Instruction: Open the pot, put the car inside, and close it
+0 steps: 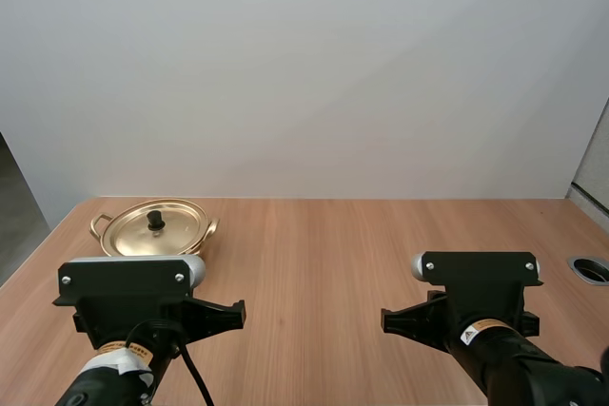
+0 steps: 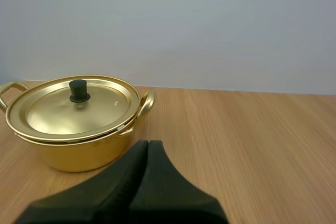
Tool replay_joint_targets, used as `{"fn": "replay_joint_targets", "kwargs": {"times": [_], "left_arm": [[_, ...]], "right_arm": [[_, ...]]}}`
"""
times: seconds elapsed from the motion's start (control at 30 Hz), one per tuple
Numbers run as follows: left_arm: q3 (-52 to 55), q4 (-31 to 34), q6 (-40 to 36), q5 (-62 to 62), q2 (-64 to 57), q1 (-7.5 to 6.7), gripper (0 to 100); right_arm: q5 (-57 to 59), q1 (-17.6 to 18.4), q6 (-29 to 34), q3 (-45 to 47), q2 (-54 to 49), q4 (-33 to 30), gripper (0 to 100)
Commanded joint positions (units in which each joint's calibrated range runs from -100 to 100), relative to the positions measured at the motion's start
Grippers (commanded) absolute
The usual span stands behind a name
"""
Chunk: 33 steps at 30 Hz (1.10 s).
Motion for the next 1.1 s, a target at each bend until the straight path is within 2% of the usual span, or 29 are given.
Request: {"fn": "replay_joint_targets", "kwargs": {"times": [0.0, 0.2, 1.07], "left_arm": [[0.0, -0.06, 0.03, -0.72, 0.0, -0.02, 0], [0.0, -0.06, 0.03, -0.72, 0.0, -0.02, 0], [0.0, -0.06, 0.03, -0.72, 0.0, -0.02, 0]], "right_arm": [[4.49, -0.03, 0.07, 0.0, -10.73, -0.03, 0], [10.53, -0.03, 0.07, 0.0, -18.6, 0.93, 0], [11.17, 0.05, 0.17, 0.0, -18.6, 1.21, 0]]}}
